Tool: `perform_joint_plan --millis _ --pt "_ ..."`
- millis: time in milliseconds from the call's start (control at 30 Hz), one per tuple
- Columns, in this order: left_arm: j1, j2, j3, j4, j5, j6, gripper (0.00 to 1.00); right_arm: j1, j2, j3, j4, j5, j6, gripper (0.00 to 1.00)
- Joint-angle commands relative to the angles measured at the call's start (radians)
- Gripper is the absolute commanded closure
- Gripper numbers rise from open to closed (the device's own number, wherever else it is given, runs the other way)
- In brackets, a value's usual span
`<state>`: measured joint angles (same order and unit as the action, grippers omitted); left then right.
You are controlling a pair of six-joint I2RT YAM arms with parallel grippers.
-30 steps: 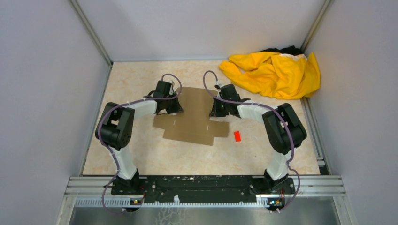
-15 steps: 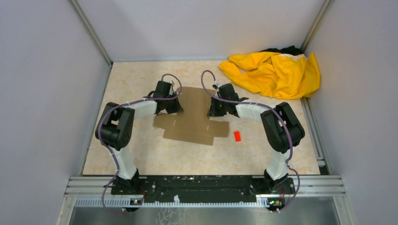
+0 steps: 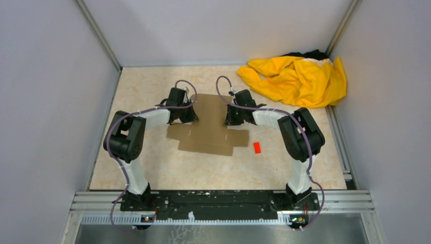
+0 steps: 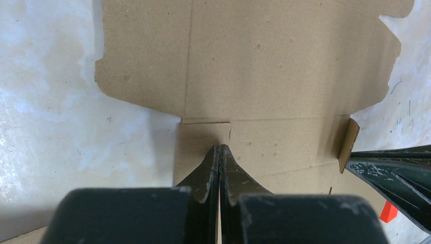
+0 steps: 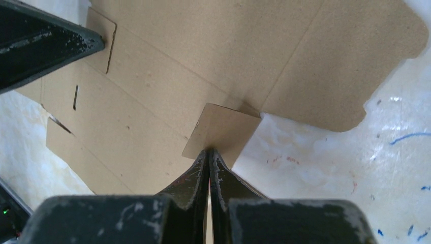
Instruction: Fold the paper box
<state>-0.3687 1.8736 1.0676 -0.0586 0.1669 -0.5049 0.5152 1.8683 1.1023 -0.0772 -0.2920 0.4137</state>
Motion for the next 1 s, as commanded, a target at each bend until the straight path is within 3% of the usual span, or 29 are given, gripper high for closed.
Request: perform_joint_plan --millis 0,967 --pt "-0.010 0.105 -0.053 -0.150 -0.048 0.026 1.00 0.013 0.029 0.081 0.014 0.010 -0.013 1.00" --pt "0.047 0.160 0.038 -0.136 -0.040 0.062 1.00 0.016 0.326 0.341 -0.200 0.124 -0.037 1.00"
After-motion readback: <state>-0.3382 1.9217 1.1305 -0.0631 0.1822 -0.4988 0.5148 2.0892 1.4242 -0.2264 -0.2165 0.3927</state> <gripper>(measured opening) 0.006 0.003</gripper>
